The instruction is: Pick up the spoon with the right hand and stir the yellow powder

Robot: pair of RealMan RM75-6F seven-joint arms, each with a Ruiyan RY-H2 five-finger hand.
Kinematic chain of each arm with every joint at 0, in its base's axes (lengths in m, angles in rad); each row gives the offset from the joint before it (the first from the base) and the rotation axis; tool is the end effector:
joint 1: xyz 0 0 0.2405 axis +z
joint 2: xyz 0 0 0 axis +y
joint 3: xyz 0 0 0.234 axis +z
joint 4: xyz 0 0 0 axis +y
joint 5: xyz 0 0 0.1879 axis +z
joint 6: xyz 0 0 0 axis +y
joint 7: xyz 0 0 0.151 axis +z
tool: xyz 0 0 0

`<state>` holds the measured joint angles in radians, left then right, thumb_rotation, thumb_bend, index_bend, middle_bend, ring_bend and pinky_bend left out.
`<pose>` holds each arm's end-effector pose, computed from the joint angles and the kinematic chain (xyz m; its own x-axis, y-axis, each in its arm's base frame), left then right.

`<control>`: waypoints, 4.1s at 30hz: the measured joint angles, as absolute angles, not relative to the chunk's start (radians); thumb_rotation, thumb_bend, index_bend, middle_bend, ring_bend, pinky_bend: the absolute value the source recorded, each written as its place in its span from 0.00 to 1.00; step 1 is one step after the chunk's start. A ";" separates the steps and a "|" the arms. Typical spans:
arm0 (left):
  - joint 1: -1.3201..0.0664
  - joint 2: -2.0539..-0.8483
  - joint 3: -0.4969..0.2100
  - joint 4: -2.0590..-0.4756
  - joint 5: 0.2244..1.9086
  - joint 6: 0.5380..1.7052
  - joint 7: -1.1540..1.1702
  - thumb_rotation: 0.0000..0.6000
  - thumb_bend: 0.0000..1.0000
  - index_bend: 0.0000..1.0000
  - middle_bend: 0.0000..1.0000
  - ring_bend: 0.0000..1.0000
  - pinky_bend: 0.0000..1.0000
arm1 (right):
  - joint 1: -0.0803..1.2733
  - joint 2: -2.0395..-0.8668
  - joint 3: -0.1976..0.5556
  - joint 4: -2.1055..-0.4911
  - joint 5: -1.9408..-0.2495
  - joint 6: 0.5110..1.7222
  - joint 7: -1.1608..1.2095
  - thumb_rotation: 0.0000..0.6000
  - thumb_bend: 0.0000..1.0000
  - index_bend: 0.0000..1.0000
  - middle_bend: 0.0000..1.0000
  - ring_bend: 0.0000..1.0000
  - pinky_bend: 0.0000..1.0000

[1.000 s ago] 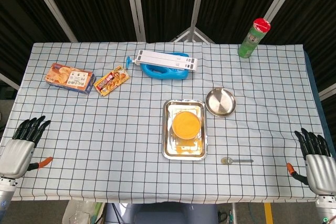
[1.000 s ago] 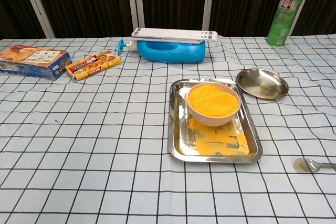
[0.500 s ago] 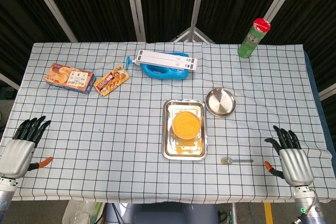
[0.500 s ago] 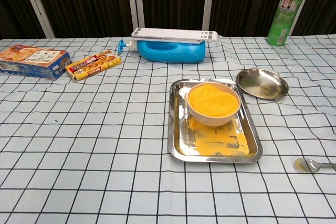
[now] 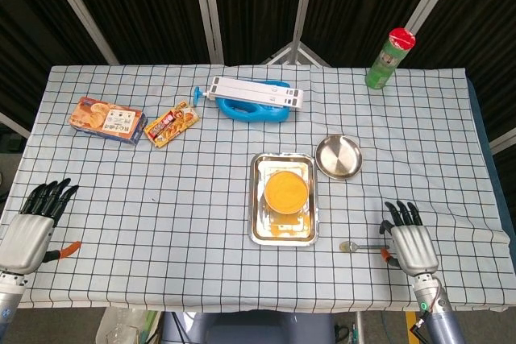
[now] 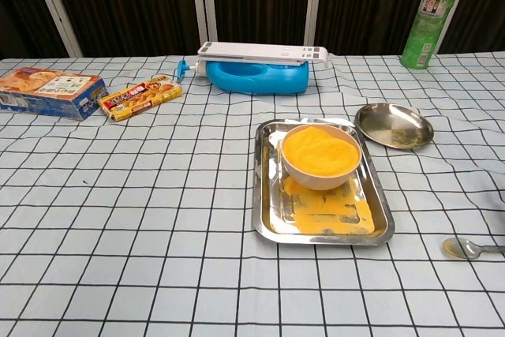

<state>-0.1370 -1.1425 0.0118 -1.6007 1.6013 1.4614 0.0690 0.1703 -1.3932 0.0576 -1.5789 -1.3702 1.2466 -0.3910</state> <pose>-0.2658 0.1856 0.1459 0.4627 0.0558 0.8848 0.8788 -0.1599 -0.4495 -0.2664 -0.2017 0.0624 0.5080 -0.2306 0.8299 -0.8588 -0.0609 0.5087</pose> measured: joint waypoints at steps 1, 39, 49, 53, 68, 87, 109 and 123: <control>-0.137 -1.142 0.012 -1.601 1.601 1.462 0.069 1.00 0.00 0.00 0.00 0.00 0.00 | 0.172 -1.405 0.058 -1.571 -1.361 1.244 -0.398 1.00 0.31 0.52 0.15 0.00 0.00; -0.139 -1.142 0.011 -1.602 1.593 1.454 0.070 1.00 0.00 0.00 0.00 0.00 0.00 | 0.200 -1.509 0.051 -1.444 -1.265 1.201 -0.463 1.00 0.45 0.54 0.16 0.00 0.00; -0.140 -1.142 0.011 -1.603 1.592 1.452 0.072 1.00 0.00 0.00 0.00 0.00 0.00 | 0.202 -1.506 0.048 -1.454 -1.250 1.203 -0.479 1.00 0.45 0.54 0.16 0.00 0.00; -0.140 -1.142 0.011 -1.603 1.591 1.451 0.072 1.00 0.00 0.00 0.00 0.00 0.00 | 0.202 -1.506 0.046 -1.457 -1.250 1.205 -0.486 1.00 0.45 0.54 0.16 0.00 0.00; -0.141 -1.141 0.010 -1.604 1.589 1.450 0.072 1.00 0.00 0.00 0.00 0.00 0.00 | 0.208 -1.524 0.032 -1.472 -1.261 1.218 -0.511 1.00 0.45 0.54 0.16 0.00 0.00; -0.141 -1.141 0.011 -1.605 1.589 1.448 0.074 1.00 0.00 0.00 0.00 0.00 0.00 | 0.215 -1.540 0.030 -1.456 -1.236 1.206 -0.531 1.00 0.45 0.54 0.17 0.00 0.00; -0.141 -1.142 0.011 -1.605 1.589 1.449 0.075 1.00 0.00 0.00 0.00 0.00 0.00 | 0.222 -1.488 0.054 -1.552 -1.244 1.237 -0.521 1.00 0.48 0.56 0.18 0.00 0.00; -0.143 -1.140 0.012 -1.607 1.589 1.443 0.075 1.00 0.00 0.00 0.00 0.00 0.00 | 0.294 -1.438 0.174 -1.685 -1.176 1.240 -0.592 1.00 0.48 0.56 0.18 0.00 0.00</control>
<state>-0.1430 -1.1400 0.0123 -1.6074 1.5887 1.4429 0.0750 0.2942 -1.4377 0.1741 -1.6847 -1.1756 1.2398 -0.5920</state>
